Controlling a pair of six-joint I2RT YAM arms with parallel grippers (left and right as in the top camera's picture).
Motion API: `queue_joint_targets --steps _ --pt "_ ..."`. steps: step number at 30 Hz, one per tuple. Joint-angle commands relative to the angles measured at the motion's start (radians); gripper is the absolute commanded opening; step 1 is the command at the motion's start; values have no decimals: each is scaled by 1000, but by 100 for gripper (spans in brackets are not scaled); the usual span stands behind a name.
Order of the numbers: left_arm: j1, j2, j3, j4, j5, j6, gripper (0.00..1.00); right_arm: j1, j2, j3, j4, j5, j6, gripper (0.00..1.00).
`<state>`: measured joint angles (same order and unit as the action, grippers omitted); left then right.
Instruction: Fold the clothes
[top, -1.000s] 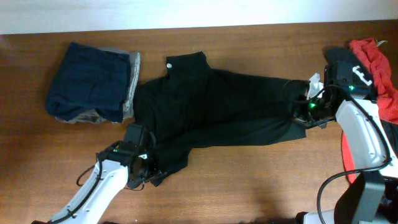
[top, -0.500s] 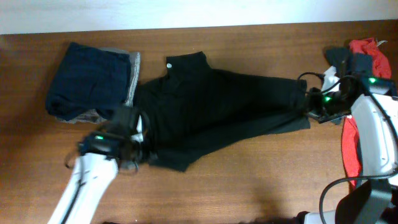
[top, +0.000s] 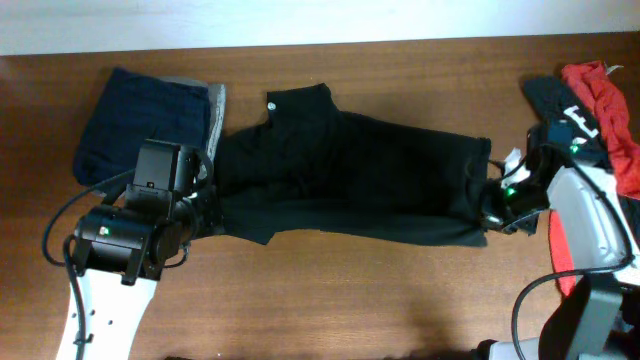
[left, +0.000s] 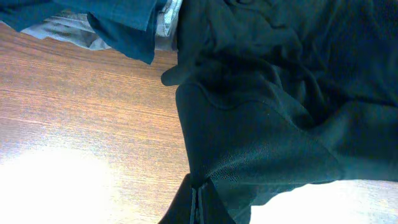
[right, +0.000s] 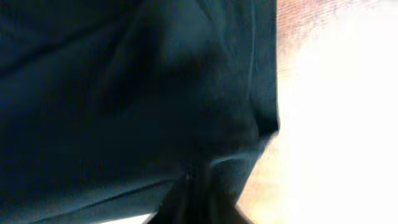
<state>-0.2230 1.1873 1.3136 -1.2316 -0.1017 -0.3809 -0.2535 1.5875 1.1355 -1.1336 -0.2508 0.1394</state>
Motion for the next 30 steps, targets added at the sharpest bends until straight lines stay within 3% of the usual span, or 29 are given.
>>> queue_joint_targets --steps 1,3,8,11,22,30 --pt "5 0 3 -1 -46 16 1 6 -3 -34 28 19 -4 22" --pt "5 0 3 -2 -45 16 1 6 -3 -53 15 -2 -5 34" --pt "5 0 3 -4 -45 16 1 6 -3 -177 85 -37 -4 43" --pt "5 0 3 -3 -45 16 1 6 -3 -234 131 -106 -4 57" --pt "5 0 3 5 -46 16 0 67 -3 -283 233 -240 -26 52" --pt "5 0 3 7 -45 16 1 130 9 -285 218 -156 61 63"
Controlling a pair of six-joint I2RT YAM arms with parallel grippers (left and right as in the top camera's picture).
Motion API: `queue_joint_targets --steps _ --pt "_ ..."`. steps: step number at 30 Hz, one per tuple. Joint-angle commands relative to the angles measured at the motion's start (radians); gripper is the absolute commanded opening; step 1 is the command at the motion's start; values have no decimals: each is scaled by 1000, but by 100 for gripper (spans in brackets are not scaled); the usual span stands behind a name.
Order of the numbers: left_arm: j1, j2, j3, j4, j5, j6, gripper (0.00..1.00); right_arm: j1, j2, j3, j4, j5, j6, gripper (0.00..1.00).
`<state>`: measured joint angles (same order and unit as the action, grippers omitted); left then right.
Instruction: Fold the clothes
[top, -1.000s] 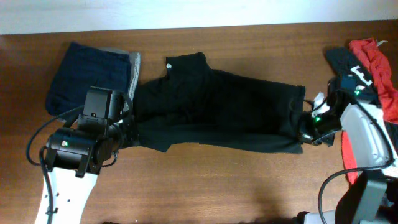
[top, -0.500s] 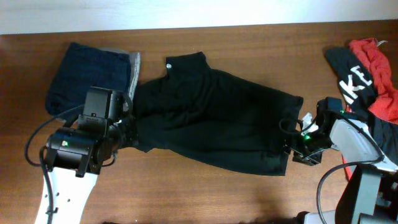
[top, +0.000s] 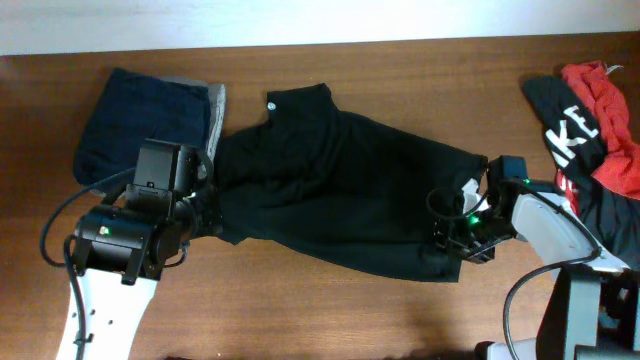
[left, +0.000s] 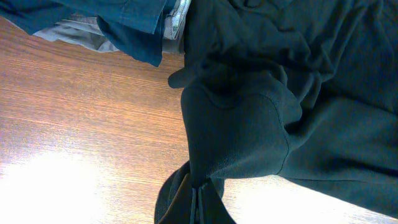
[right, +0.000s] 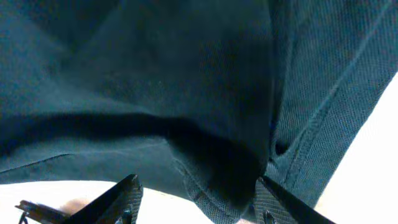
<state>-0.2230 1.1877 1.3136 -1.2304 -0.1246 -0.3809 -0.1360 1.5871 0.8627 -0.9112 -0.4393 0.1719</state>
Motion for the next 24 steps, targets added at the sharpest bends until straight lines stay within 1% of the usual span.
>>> queue_joint_targets --steps 1,8,10,12,13,15,17,19,20,21,23,24 --pt "5 0 3 6 -23 16 1 12 16 -12 -8 32 29 63" --pt "5 0 3 6 -23 16 1 12 24 -12 -14 32 29 62" --pt "5 0 3 6 -23 16 1 12 24 -12 -11 32 55 59" --pt "5 0 3 6 -23 16 0 12 24 -14 -6 34 68 58" --pt "5 0 3 6 -23 16 1 12 24 -22 10 37 82 55" --pt "5 0 3 7 -23 16 1 12 24 -40 47 51 115 45" --pt "5 0 3 7 -23 16 1 11 24 -66 76 63 158 45" --pt "5 0 3 6 -22 16 0 11 24 -85 100 62 163 44" --pt "5 0 3 6 -22 16 0 11 24 -85 105 60 163 38" --pt "5 0 3 7 -22 16 0 11 23 -83 117 48 162 25" --pt "5 0 3 9 -22 16 1 11 21 -59 103 47 156 4" --pt "5 0 3 10 -22 16 1 11 13 -29 73 47 125 4"
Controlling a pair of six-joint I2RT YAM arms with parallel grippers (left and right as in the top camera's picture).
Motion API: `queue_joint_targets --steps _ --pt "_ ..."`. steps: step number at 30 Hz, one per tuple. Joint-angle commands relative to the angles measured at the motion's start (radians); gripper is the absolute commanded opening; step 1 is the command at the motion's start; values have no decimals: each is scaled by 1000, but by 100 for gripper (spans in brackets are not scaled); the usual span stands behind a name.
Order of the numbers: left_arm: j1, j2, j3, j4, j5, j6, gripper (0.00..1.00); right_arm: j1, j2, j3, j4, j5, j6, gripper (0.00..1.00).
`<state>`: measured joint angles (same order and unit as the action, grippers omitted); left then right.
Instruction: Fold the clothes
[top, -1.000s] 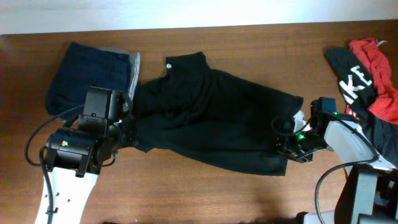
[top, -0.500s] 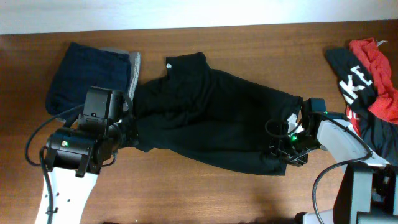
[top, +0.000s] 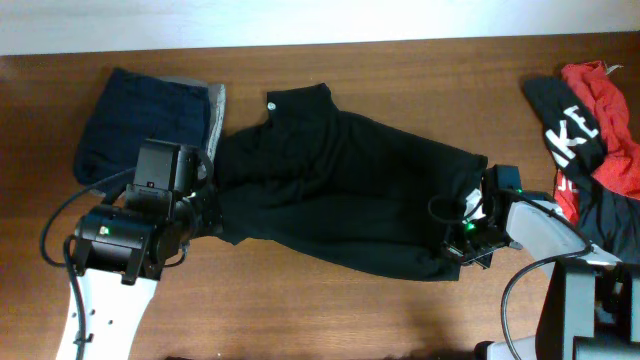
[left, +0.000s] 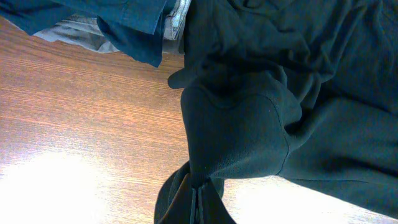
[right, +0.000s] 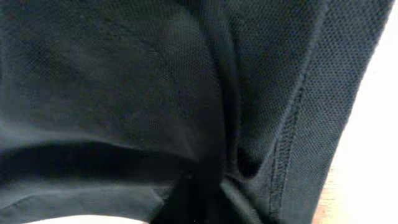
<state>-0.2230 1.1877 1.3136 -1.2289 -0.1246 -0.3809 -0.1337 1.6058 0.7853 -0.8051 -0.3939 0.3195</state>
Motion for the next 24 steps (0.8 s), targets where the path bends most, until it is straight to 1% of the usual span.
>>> queue_joint_targets --steps 1,2,4,6,7,8,9,10,11,12,13,15,16,17,18,19,22,23,24 --pt "5 -1 3 9 -22 16 1 9 -20 87 -70 3 -55 4" --pt "5 -1 6 10 -23 16 1 9 -35 123 -105 3 -77 4" --pt "5 -2 39 2 -21 30 1 7 -84 237 -226 24 -106 4" --pt "5 -8 126 -11 -3 69 0 -6 -139 365 -352 88 -106 4" --pt "5 -14 207 -21 5 93 0 -21 -166 431 -398 109 -106 4" --pt "5 -17 246 -24 5 100 1 -39 -188 484 -426 114 -106 4" --pt "5 -22 338 -26 5 122 1 -64 -212 549 -449 114 -106 4" --pt "5 -24 371 -24 6 129 1 -76 -224 581 -458 113 -106 4" --pt "5 -25 488 -17 24 172 1 -133 -267 716 -492 90 -106 4" --pt "5 -25 550 -14 35 193 1 -160 -284 783 -508 79 -106 4" --pt "5 -25 595 -14 39 203 1 -179 -294 832 -520 69 -105 4" --pt "5 -25 738 -14 84 204 0 -243 -315 1042 -585 27 -101 4" --pt "5 -25 773 -15 114 204 0 -253 -315 1098 -602 27 -101 4" --pt "5 -25 820 -23 137 204 1 -261 -314 1207 -637 27 -101 4" --pt "5 -25 844 -36 137 211 0 -260 -314 1255 -655 27 -101 4" --pt "5 -25 885 -67 137 242 1 -259 -314 1358 -699 28 -101 4" --pt "5 -25 930 -106 137 290 0 -259 -314 1474 -731 29 -100 4" --pt "5 -25 949 -106 136 324 1 -259 -314 1510 -734 28 -80 4" --pt "5 -25 970 -88 136 330 1 -259 -314 1532 -734 28 -63 4"
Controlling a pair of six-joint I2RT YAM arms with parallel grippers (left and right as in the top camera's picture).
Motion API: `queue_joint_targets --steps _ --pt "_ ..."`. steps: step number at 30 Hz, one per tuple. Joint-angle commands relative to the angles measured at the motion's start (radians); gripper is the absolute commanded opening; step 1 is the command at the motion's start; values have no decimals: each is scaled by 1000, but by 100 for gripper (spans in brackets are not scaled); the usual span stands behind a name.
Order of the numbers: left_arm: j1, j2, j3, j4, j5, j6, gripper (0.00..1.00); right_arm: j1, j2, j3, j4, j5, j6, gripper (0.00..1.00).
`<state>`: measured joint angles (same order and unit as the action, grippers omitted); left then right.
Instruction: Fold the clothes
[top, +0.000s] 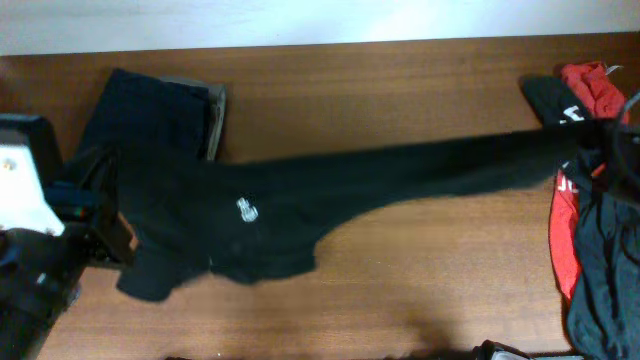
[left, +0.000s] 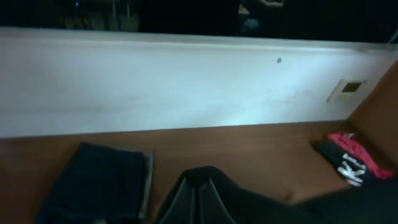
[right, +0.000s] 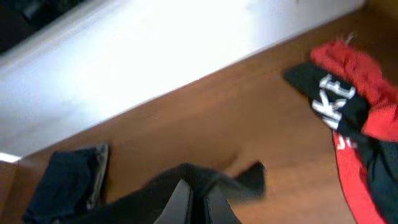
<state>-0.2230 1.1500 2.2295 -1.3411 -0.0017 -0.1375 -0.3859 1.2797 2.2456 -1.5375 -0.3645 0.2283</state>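
A black polo shirt (top: 330, 190) with a small white logo hangs stretched in the air across the table, from far left to far right in the overhead view. My left gripper (left: 198, 190) is shut on one end of the shirt (left: 249, 199), high above the table. At the other end my right gripper (right: 199, 198) is shut on the shirt (right: 217, 180), which drapes over its fingers. Both grippers are raised, and the cloth sags lowest at the left, where a bulk of it hangs.
A folded navy garment (top: 150, 105) lies over a grey one at the back left of the wooden table (top: 400, 80). A pile of red and black clothes (top: 590, 100) sits at the right edge. A white wall (left: 186, 81) runs behind the table.
Both grippers have risen from table level with the shirt, which lay flat then and now hangs stretched between them. The left arm is further left, the right arm further right.
The shirt lay spread on the table, my left gripper shut on its left edge and my right on its right edge. The right gripper was then open further in on the shirt, then shut on it again. Now both hold it aloft, stretched.
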Motion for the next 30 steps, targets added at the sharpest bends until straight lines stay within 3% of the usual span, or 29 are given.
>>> queue_joint_targets --steps 1,4,7,12,15,19,22,25,28,30 --pt "5 13 71 52 19 86 1 -7 12 90 0 2 39 4" --pt "5 23 108 127 36 86 1 -7 24 101 -4 2 39 4" --pt "5 93 108 108 36 85 1 -7 77 101 6 -6 43 4" --pt "5 410 108 156 122 73 0 -7 284 101 99 -91 42 4" --pt "5 629 113 409 173 79 0 -6 462 101 391 -253 42 4" --pt "5 745 222 695 283 41 1 -20 551 101 666 -422 69 4" --pt "3 748 344 682 237 105 1 -60 536 109 681 -422 68 4" --pt "2 746 486 563 180 196 1 -116 505 110 669 -422 68 4" --pt "2 746 505 432 168 234 0 -126 501 110 602 -422 46 4" --pt "3 761 497 306 169 235 0 -116 508 109 508 -405 -44 4"
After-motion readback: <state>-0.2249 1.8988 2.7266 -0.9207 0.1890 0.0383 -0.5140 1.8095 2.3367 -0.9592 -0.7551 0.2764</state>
